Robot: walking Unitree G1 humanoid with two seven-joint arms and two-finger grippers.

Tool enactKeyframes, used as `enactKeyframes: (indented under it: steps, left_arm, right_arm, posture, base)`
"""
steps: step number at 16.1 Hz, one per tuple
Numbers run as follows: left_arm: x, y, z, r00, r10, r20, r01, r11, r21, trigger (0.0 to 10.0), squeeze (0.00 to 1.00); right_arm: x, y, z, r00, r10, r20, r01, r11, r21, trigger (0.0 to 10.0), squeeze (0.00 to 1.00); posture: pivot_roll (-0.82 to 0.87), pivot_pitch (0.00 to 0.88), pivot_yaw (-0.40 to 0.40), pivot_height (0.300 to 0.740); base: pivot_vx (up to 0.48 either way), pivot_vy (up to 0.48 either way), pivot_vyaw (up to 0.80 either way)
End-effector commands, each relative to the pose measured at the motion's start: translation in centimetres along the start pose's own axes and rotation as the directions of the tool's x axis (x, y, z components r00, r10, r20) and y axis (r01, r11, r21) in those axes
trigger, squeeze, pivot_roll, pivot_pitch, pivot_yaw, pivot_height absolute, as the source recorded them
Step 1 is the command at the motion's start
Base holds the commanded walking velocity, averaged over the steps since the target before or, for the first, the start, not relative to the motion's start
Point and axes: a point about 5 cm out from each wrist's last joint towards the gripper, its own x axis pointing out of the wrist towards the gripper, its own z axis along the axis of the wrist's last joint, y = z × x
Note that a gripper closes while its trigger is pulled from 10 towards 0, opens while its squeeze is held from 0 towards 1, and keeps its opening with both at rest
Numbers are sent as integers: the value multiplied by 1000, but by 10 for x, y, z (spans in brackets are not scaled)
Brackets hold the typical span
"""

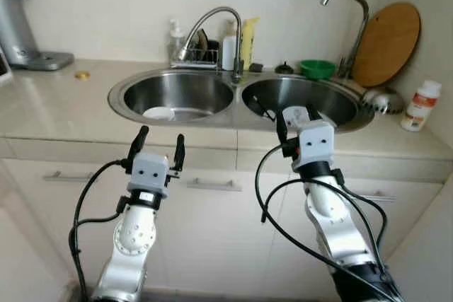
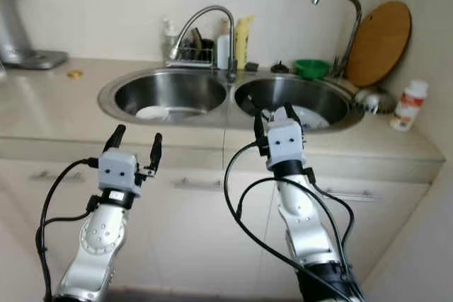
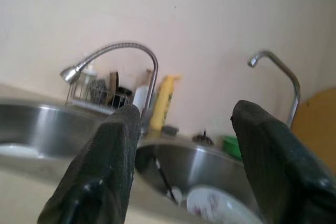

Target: Kitchen organization

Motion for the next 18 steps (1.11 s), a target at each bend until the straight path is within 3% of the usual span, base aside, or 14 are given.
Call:
enactKeyframes:
  steps: [1,5,8,10,11,13,18]
  left_arm:
    - [0,-5,-1,1000,-25,-14,25,1000,-9,10000,0]
    - [-6,-10,-9,996,-63,-69,60,997,-40,10000,0]
    - [-13,-24,-19,977,-164,-138,157,986,-64,10000,0]
    - [-32,-49,-28,915,-351,-201,340,936,-88,10000,0]
    - [-37,-54,-29,895,-392,-212,378,920,-105,10000,0]
    - [-48,-63,-36,844,-468,-262,449,883,-132,10000,0]
    - [-53,-68,-43,807,-512,-296,489,859,-151,10000,0]
  right_arm:
    - [-3,-3,-5,999,-16,-41,15,999,-28,10000,0]
    - [-15,-8,-18,994,-8,-113,7,1000,-12,10000,0]
    - [-23,-6,-27,984,17,-176,-22,999,-27,10000,0]
    - [-39,6,-40,958,105,-268,-114,993,-21,10000,0]
    - [-46,13,-44,942,153,-298,-162,987,-7,10000,0]
    - [-68,33,-62,858,284,-427,-317,948,-7,10000,0]
    - [-69,32,-75,811,283,-511,-341,940,-20,10000,0]
  posture:
    - [10,0,-9,740]
    - [6,0,-9,740]
    - [4,0,-8,740]
    - [0,0,-6,740]
    - [0,0,-6,740]
    - [-2,0,-4,740]
    - [-8,0,-2,740]
  base:
    - [0,0,0]
    - [0,479,-708]
    - [0,479,-800]
    - [0,469,-800]
    - [0,472,-800]
    - [0,476,-800]
    - [0,472,-790]
